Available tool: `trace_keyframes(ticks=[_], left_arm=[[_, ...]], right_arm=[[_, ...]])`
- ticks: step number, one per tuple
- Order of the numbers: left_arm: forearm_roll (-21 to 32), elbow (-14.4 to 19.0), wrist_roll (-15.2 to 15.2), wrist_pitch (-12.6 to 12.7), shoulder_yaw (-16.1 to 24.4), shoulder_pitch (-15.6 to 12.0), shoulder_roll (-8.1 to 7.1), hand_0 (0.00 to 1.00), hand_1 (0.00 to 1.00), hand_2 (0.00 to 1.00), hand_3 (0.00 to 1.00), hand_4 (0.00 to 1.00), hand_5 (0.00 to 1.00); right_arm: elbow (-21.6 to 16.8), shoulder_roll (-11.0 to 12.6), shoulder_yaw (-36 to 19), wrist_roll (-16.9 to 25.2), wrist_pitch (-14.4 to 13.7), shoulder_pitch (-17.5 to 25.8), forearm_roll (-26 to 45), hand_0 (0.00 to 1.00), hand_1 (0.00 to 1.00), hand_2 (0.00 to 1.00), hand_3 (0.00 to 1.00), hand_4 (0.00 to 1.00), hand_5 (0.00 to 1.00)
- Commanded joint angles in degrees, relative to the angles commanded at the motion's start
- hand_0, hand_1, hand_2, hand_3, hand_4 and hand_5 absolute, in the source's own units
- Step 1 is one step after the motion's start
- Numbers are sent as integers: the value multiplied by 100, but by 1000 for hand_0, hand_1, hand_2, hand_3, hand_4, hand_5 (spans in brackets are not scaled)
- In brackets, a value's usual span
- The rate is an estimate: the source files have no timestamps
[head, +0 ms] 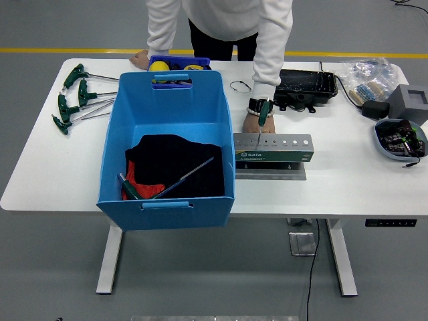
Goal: Lift tool from toolbox,place it in box,lift tool from toolbox,place it in box
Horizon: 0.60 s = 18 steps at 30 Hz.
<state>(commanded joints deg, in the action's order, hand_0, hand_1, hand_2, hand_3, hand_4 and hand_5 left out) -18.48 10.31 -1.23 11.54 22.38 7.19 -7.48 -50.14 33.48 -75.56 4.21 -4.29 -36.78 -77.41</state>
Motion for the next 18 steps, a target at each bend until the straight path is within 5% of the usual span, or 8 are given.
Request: trace_keyframes(ticks=[10,11,16,17,18], left_arm=[[83,0,3,-28,-86,1,1,752,744,780,776,791,754],[74,0,9,-25,-64,-7,3,751,742,780,777,791,754],[134,0,3,-38,-159,-10,-4,751,742,780,777,791,754],[116,0,0,-40,-144,-21,-5,751,743,780,776,792,755],[125,0,3,-40,-155,-29,-6,751,743,780,776,792,755]], right_arm=[[-5,13,-13,-114,269,23,175,2,62,168,113,906,780],[-3,6,-16,-109,295,31,179,230,290,443,330,947,781],[18,-5,-32,-63,468,74,189,230,290,443,330,947,781],[17,-7,-37,-50,503,87,204,541,560,643,523,998,802],[15,-5,-36,-40,543,92,220,541,560,643,523,998,802]])
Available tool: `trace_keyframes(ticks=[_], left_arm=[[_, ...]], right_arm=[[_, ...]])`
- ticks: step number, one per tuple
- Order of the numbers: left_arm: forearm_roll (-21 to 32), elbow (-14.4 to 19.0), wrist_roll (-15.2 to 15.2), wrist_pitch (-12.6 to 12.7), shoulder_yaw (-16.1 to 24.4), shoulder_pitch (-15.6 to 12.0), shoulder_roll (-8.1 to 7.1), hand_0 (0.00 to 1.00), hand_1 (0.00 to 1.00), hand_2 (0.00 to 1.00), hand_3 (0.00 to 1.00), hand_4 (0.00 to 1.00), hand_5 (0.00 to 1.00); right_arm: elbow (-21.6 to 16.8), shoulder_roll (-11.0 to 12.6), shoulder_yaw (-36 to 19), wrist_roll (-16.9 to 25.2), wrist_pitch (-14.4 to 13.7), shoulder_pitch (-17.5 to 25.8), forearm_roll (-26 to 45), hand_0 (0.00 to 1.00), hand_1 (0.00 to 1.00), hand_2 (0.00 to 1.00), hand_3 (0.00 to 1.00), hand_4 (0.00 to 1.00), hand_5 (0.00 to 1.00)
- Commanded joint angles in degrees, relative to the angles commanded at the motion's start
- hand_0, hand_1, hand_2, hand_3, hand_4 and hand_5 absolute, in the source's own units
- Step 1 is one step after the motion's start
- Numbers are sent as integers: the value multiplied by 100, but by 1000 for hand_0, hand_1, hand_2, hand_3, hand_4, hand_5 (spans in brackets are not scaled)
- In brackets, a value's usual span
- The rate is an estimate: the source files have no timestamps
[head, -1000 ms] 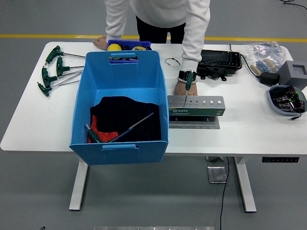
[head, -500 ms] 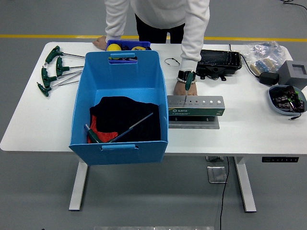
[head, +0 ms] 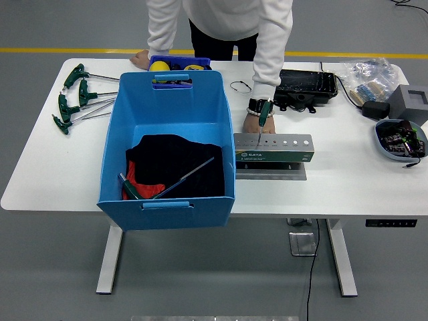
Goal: Lift tool from toolbox,place it in box,lift tool from toolbox,place it in box
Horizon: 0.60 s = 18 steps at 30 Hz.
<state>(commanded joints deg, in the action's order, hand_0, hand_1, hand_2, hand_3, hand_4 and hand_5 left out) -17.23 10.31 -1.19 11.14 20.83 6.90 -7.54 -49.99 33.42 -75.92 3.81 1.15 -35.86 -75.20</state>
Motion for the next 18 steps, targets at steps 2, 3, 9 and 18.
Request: trace_keyframes(ticks=[2,3,9,18], left_arm=[[5,0,2,-1,-17,-6,-2,751,743,780,776,792,755],[-29,0,-7,-2,10,-9,-3,751,743,780,776,792,755],[-27,0,4,-8,-27,-7,-22,751,740,778,776,792,757],[-59,0,5,-11,-15,-27,-33,751,733,777,775,794,758]], right_arm=[[-4,7,8,19,61,1,18,541,560,643,523,998,802],[-9,14,15,40,103,1,36,541,560,643,523,998,802],[-6,21,9,131,221,19,80,762,734,788,759,998,880],[-287,68,177,409,247,100,0,885,857,921,935,998,908]])
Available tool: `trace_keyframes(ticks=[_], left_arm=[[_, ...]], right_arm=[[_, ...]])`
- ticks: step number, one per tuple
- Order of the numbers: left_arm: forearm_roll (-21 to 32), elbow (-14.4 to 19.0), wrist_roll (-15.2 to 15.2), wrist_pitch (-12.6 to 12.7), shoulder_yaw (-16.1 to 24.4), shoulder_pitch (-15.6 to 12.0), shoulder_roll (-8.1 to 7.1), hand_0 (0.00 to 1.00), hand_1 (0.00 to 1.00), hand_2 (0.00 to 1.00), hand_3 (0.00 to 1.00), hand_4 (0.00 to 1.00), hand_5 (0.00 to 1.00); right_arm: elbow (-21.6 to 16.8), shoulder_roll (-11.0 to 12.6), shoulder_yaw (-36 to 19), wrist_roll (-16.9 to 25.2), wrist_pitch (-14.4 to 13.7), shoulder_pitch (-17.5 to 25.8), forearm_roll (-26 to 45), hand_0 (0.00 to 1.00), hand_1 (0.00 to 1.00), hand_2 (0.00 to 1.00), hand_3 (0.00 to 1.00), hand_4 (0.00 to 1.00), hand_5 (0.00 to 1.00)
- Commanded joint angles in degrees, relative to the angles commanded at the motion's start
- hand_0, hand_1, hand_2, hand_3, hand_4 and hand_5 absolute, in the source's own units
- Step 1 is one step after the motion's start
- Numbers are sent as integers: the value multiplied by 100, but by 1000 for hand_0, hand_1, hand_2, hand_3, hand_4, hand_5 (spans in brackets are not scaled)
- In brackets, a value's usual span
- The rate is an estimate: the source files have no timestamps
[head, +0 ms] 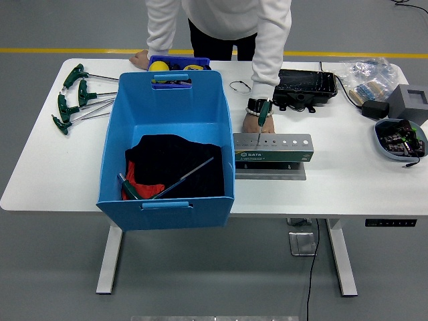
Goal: Lift tool from toolbox,place it in box,lift tool from toolbox,place it in box
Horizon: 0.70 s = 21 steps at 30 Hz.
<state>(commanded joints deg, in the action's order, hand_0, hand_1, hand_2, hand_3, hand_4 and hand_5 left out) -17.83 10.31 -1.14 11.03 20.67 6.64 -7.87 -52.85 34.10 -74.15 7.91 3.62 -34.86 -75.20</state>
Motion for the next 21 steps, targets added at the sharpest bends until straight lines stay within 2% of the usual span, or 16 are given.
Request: trace_keyframes(ticks=[6,10,11,17,18,21], left_arm=[[66,0,27,-10,-77,1,-15,751,726,776,775,794,758],[259,0,73,-18,-276,4,-28,751,726,776,775,794,758],[294,0,84,-20,-309,6,-33,751,718,776,774,794,758],[437,0,138,-5,-438,13,-32,751,718,776,774,794,758],[520,0,160,-6,-518,14,-34,751,720,775,776,794,759],[628,0,189,-8,-613,11,-36,751,720,775,776,794,759]], right_arm=[[-614,167,390,94,-146,49,-343,898,872,943,955,998,909],[-1045,306,785,169,-327,39,-876,898,872,943,955,998,909],[-1157,336,901,162,-359,26,-1011,876,859,933,949,998,876],[-1455,408,1347,47,-617,-20,-1201,876,859,933,949,998,876],[-1476,428,1426,77,-694,-25,-1343,818,821,911,900,998,841],[-1505,471,1587,136,-893,-29,-1924,818,821,911,900,998,841]])
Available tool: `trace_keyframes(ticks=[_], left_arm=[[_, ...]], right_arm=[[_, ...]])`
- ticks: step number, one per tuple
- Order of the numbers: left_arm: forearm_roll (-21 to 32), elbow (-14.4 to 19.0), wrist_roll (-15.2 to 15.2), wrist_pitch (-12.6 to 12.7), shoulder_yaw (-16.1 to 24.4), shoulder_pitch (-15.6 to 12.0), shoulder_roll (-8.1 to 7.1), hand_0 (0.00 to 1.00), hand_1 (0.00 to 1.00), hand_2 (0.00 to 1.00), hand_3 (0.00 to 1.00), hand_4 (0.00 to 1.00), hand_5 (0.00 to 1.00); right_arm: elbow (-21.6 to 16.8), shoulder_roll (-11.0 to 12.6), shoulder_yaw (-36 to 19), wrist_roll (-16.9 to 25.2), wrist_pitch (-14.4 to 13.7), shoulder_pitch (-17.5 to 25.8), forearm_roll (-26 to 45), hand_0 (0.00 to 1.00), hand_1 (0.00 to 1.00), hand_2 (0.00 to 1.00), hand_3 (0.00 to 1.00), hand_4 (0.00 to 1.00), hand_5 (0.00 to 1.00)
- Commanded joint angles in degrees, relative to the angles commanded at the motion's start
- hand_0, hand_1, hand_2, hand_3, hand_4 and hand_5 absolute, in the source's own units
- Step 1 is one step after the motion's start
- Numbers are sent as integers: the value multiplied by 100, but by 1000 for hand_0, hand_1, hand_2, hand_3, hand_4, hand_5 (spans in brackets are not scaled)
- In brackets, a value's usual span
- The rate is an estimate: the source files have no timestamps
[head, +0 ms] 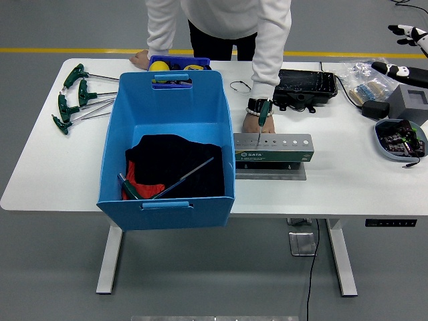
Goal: Lift tool from toolbox,place it in box,lift tool from toolbox,place it in box
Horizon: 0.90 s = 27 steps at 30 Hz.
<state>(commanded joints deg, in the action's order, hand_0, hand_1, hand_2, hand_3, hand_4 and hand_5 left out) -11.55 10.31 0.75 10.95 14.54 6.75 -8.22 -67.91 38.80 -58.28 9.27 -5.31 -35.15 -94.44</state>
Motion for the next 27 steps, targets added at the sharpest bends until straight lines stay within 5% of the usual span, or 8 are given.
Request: trace_keyframes(ticks=[6,8,9,14,15,16,27], left_arm=[[128,0,30,4,-127,-11,3,751,717,774,776,796,762],[85,0,20,6,-94,-14,0,751,717,774,776,796,762],[42,0,10,7,-60,-14,-2,751,714,772,774,795,761],[14,0,7,20,-60,-11,-3,751,714,772,774,795,761],[12,0,8,20,-60,-11,-4,749,708,771,773,794,758],[31,0,13,20,-82,-9,-7,749,708,771,773,794,758],[-64,0,0,39,-18,-4,-24,749,706,767,772,793,758]], right_arm=[[-141,-9,362,32,-573,140,-621,768,774,883,880,998,764],[-167,-41,508,29,-776,198,-306,768,774,883,880,998,764],[-185,-65,586,11,-879,231,-82,651,690,824,876,998,718],[-493,-174,1020,-187,-1300,376,1147,651,690,824,876,998,718],[-535,-186,1049,-223,-1332,388,1370,536,590,754,868,998,768],[-622,-202,1109,-314,-1385,402,1631,536,590,754,868,998,768],[-905,-271,1548,-1305,-1053,276,4275,449,544,739,869,998,834]])
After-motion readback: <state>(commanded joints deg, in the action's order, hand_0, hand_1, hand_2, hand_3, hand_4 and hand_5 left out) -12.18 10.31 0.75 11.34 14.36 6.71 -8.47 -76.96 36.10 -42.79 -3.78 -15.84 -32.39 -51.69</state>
